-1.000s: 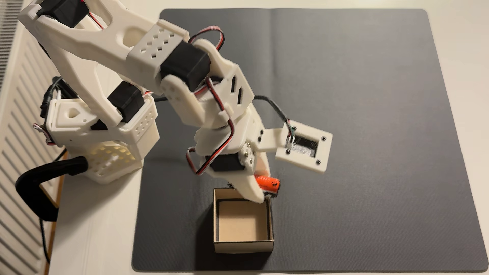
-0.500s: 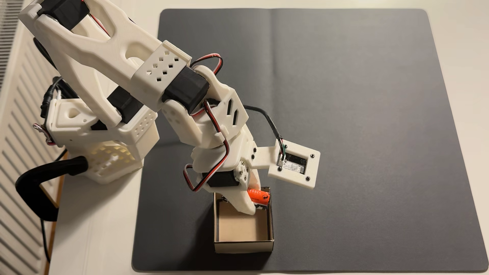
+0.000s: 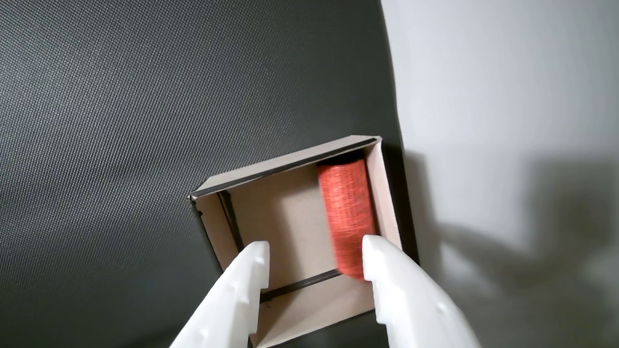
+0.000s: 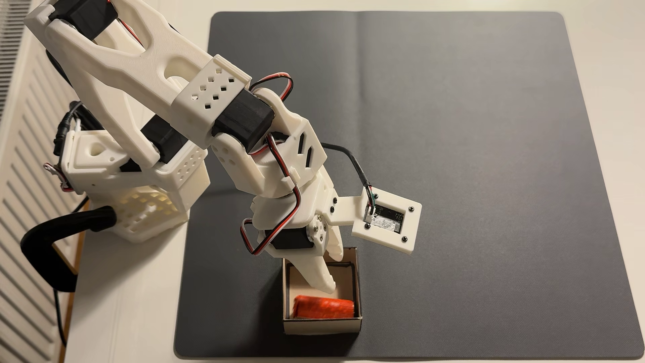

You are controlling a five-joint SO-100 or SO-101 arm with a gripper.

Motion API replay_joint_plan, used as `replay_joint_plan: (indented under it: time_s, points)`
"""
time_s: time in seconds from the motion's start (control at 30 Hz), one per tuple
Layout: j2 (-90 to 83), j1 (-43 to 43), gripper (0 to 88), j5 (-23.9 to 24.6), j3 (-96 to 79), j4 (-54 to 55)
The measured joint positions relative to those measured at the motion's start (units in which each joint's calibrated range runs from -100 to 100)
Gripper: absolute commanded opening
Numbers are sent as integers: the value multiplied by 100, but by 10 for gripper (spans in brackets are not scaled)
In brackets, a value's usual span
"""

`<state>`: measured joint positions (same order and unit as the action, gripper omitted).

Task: Pick the red object and place it in the box

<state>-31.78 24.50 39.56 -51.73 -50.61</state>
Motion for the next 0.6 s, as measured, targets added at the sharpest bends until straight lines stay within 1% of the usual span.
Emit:
replay_joint_plan:
  time_s: [0.1, 0.23, 0.4, 0.6]
  points:
    - [-17, -15, 152, 0, 0, 0]
    - [-60, -371, 152, 103, 0, -17]
    - [-638, -1076, 151, 540, -27, -148]
    - [-1518, -1863, 151, 1090, -456, -157]
